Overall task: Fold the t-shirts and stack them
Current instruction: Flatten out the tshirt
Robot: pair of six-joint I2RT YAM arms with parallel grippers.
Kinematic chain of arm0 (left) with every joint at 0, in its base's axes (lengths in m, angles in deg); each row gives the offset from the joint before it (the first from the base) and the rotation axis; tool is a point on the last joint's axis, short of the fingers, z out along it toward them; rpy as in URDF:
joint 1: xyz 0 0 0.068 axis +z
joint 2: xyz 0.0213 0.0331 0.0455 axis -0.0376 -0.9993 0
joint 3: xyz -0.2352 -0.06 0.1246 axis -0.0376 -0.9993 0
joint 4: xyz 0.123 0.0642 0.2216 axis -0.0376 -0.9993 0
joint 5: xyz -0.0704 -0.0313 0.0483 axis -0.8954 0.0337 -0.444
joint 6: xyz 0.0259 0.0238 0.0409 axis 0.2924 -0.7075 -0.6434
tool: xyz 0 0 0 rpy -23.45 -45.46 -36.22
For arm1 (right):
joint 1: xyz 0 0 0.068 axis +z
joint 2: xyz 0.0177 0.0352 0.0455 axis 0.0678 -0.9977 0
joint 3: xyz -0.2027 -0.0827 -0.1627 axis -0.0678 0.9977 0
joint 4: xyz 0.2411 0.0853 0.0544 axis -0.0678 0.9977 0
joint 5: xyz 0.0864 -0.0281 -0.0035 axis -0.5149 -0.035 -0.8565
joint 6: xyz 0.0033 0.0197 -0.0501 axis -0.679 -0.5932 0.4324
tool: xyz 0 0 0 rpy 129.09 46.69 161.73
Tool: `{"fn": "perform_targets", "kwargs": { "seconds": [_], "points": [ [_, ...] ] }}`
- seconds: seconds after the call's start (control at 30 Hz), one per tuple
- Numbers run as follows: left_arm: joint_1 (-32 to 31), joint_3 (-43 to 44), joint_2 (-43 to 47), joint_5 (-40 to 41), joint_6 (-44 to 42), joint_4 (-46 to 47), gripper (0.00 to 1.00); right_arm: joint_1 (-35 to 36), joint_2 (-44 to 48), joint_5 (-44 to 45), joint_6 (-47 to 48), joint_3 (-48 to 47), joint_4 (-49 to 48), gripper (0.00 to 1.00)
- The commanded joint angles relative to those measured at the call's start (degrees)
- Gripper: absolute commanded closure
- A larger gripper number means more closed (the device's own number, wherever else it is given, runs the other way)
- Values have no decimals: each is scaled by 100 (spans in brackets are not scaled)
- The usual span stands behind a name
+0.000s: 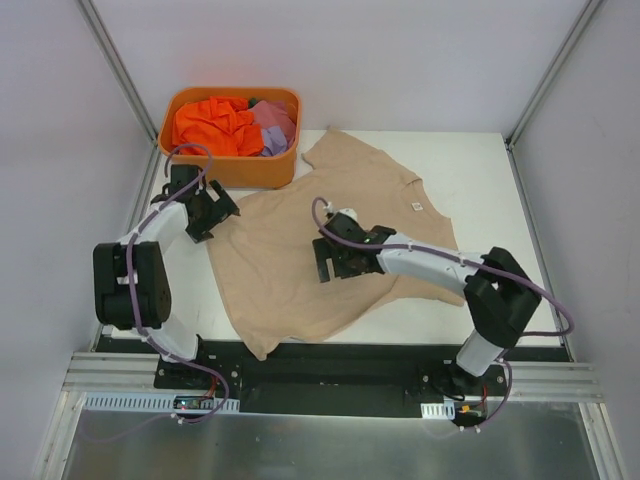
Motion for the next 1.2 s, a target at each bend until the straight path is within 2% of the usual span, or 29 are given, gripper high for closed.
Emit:
{"fn": "perform_targets", "kwargs": {
  "seconds": [0.0, 0.13, 0.33, 0.53, 0.67, 0.93, 1.07, 1.17],
  "points": [
    [-87, -325, 1061, -237, -299, -212, 1, -827, 663, 1118, 142, -13, 937, 4],
    [-297, -1178, 1589, -729, -334, -203, 1, -1628, 962, 1189, 71, 506, 1253, 4],
    [-1440, -1523, 1424, -844, -272, -37, 1, -2367, 673, 1145, 159, 735, 1351, 4],
    [-1502, -1549, 1054, -414, -237, -36, 1, -2639, 269, 1145, -17, 841, 1289, 1],
    [-1502, -1593, 1010, -89, -307, -62, 1, -2859, 321, 1118, -174, 1007, 1411, 1],
    [-1485, -1593, 914, 237, -430, -159, 1, -3158, 1418, 1531, -947, 1789, 2351, 2],
    [-1467, -1514, 782, 456, -492, -177, 1, -3307, 2279, 1865, -1589, 2255, 3168, 4],
    [-1441, -1452, 738, 422, -501, -229, 1, -3404, 3026, 1673, -1906, 2676, 3372, 4]
  ]
}}
